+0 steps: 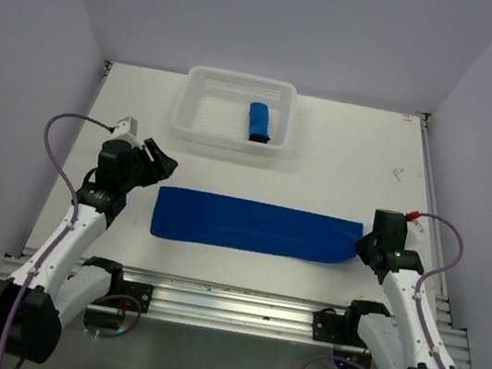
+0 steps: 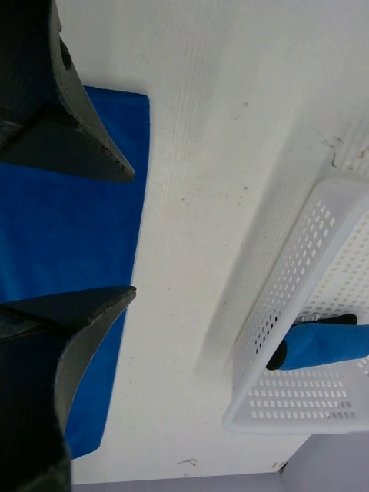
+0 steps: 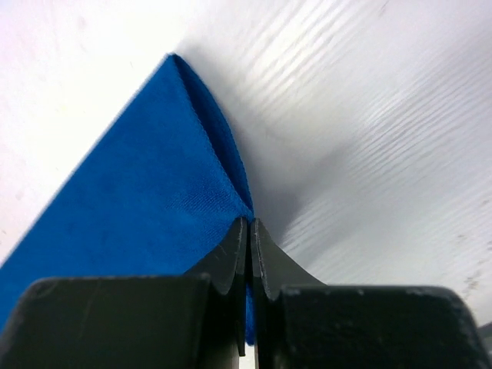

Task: Roll the towels
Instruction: Fold the towel

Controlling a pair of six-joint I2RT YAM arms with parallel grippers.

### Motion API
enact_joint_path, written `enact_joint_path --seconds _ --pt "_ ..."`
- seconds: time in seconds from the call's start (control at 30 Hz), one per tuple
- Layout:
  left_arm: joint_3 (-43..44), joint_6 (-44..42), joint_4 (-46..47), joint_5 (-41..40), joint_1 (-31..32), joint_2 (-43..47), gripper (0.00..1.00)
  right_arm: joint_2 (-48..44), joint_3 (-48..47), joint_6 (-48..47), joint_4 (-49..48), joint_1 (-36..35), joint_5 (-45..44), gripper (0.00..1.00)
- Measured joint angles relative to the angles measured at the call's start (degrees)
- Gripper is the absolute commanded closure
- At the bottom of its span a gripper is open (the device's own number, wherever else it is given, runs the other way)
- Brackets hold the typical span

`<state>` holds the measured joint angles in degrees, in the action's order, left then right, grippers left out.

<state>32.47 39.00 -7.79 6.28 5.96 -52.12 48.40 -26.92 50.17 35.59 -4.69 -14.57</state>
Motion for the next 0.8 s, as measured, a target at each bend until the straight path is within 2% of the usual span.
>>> enact_joint_path --seconds 0.07,0.2,0.33,0.5,0.63,0.8 --pt "0.81 0.0 -0.72 1.01 0.0 -0.02 0.39 -2.05 -2.03 -1.49 1.64 3.04 -0.9 1.0" --pt "2.64 -0.13 -2.23 1.7 -0.02 -0.04 0.29 -3.48 -6.1 -4.55 4.09 9.18 -1.33 1.0" --pt "5.11 -0.76 -4.7 1.49 -0.46 -0.04 0.25 -2.56 -9.14 -7.06 4.28 11.1 -0.79 1.0" --pt "6.84 -1.42 -5.7 1.29 -1.68 -0.04 0.24 0.61 -12.24 -12.15 0.7 11.15 8.48 1.0" --pt "5.27 -1.53 -4.96 1.03 -1.84 0.09 0.24 5.62 -14.05 -16.2 -2.64 8.15 16.72 1.0" --pt "-3.72 -0.46 -1.81 0.83 -1.84 1.36 0.24 7.65 -14.6 -18.21 -4.7 -2.01 20.37 1.0"
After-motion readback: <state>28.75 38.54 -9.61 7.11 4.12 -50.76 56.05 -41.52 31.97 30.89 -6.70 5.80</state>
